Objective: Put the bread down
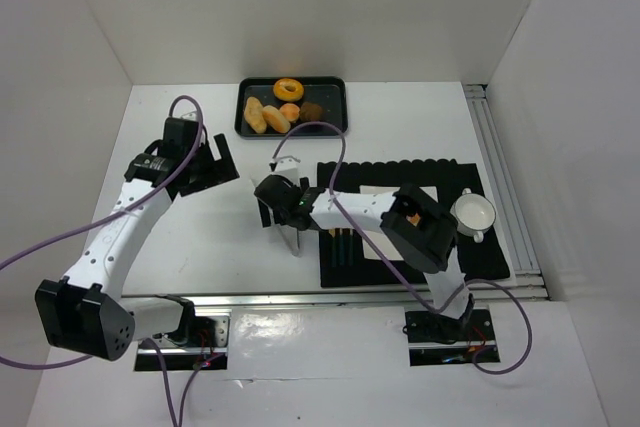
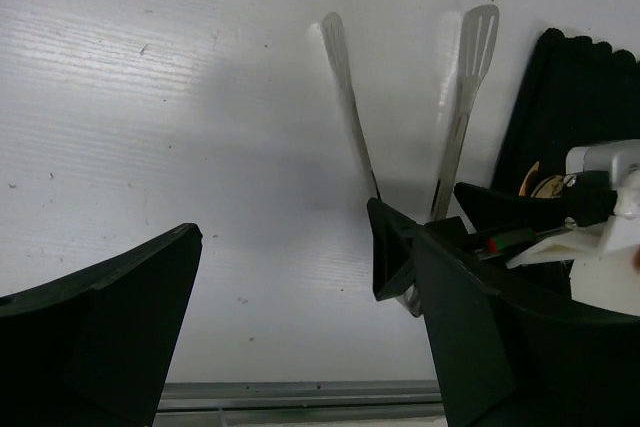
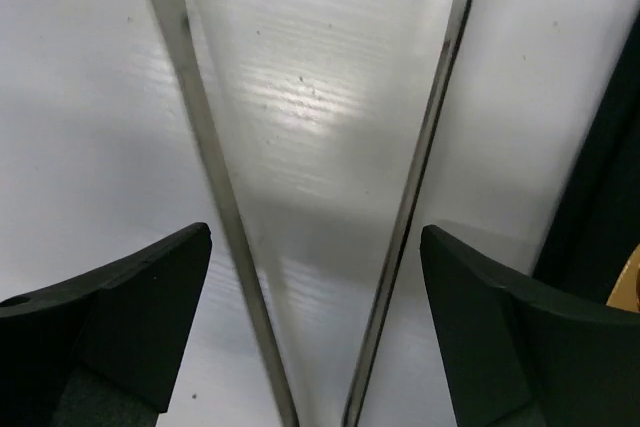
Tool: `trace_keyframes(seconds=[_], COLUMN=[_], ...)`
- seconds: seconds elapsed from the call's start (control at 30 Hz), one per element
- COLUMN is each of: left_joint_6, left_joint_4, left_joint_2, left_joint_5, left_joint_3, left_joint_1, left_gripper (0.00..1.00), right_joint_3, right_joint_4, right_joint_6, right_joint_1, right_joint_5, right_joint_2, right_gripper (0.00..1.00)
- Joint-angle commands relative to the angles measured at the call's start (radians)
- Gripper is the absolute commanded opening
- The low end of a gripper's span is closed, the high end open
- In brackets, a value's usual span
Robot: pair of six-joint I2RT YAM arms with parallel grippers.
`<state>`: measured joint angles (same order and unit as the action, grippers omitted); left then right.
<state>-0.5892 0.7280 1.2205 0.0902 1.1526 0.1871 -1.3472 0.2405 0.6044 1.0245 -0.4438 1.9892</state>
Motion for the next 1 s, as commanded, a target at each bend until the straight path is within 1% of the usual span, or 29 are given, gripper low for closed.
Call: trace_keyframes(seconds=[0.0,0.03,0.07,0.13,0.17,0.23,0.3,0.33,0.37,0.4,0.43,0.47,0.5,0.53,0.6,0.63,0.67,0.7,0.77,0.83,0.97], left_joint_6=[-0.024,-0.024,-0.024,-0.024,-0.024,-0.024,-0.024,-0.024,-0.043,-0.061,-0.089,-0.147,-0.179,-0.255,-0.316,-0.342,-0.368,-0.415,-0.454,-0.466,-0.488], left_joint_4=[0.004,0.004,-0.008,-0.009,-0.009,-0.009,-0.038,-0.047,-0.047,-0.058,-0.067,-0.067,-0.076,-0.076,-0.096,-0.096,-0.096,-0.096,-0.110,-0.147,-0.157], left_joint_2=[-0.029,-0.020,-0.007,0.034,0.045,0.059,0.082,0.091,0.102,0.126,0.141,0.157,0.190,0.207,0.241,0.279,0.301,0.322,0.378,0.399,0.458], left_joint_5=[-0.026,-0.026,-0.026,-0.036,-0.037,-0.046,-0.073,-0.084,-0.084,-0.084,-0.066,-0.054,-0.044,-0.012,0.002,0.012,0.034,0.034,0.043,0.043,0.063], left_joint_3=[0.020,0.010,0.010,0.010,0.010,0.010,-0.002,-0.011,-0.011,-0.011,-0.025,-0.042,-0.051,-0.065,-0.083,-0.093,-0.093,-0.093,-0.093,-0.093,-0.074], left_joint_1=[-0.029,-0.029,-0.041,-0.041,-0.041,-0.041,-0.041,-0.041,-0.008,0.020,0.050,0.078,0.139,0.168,0.245,0.265,0.287,0.317,0.337,0.370,0.402], left_gripper=[1.00,1.00,1.00,1.00,1.00,1.00,1.00,1.00,0.99,0.99,0.97,0.97,0.97,1.00,1.00,1.00,1.00,1.00,1.00,1.00,1.00], right_joint_3=[-0.131,-0.160,-0.171,-0.171,-0.171,-0.123,-0.080,-0.020,0.012,0.049,0.122,0.161,0.199,0.271,0.334,0.359,0.396,0.405,0.405,0.405,0.427], right_joint_4=[-0.018,0.023,0.045,0.109,0.129,0.189,0.226,0.250,0.259,0.260,0.269,0.269,0.258,0.240,0.220,0.220,0.208,0.224,0.265,0.276,0.276], right_joint_6=[-0.011,-0.011,-0.011,-0.020,-0.020,-0.011,0.004,0.005,0.014,0.014,0.026,0.026,0.026,0.026,0.026,0.026,0.026,0.026,0.037,0.037,0.028], right_joint_1=[-0.020,-0.020,-0.041,-0.066,-0.098,-0.136,-0.214,-0.243,-0.271,-0.324,-0.352,-0.380,-0.430,-0.454,-0.494,-0.529,-0.543,-0.555,-0.575,-0.586,-0.586], right_joint_5=[-0.013,-0.013,-0.025,-0.050,-0.074,-0.104,-0.118,-0.118,-0.118,-0.118,-0.118,-0.105,-0.075,-0.055,-0.010,0.028,0.039,0.039,0.048,0.059,0.082], right_joint_2=[-0.007,-0.022,-0.061,-0.107,-0.160,-0.222,-0.317,-0.351,-0.386,-0.459,-0.498,-0.535,-0.608,-0.645,-0.711,-0.763,-0.783,-0.797,-0.816,-0.816,-0.826], right_gripper=[0.94,0.98,1.00,1.00,1.00,1.00,1.00,1.00,1.00,1.00,1.00,1.00,1.00,1.00,1.00,1.00,1.00,1.00,1.00,1.00,1.00])
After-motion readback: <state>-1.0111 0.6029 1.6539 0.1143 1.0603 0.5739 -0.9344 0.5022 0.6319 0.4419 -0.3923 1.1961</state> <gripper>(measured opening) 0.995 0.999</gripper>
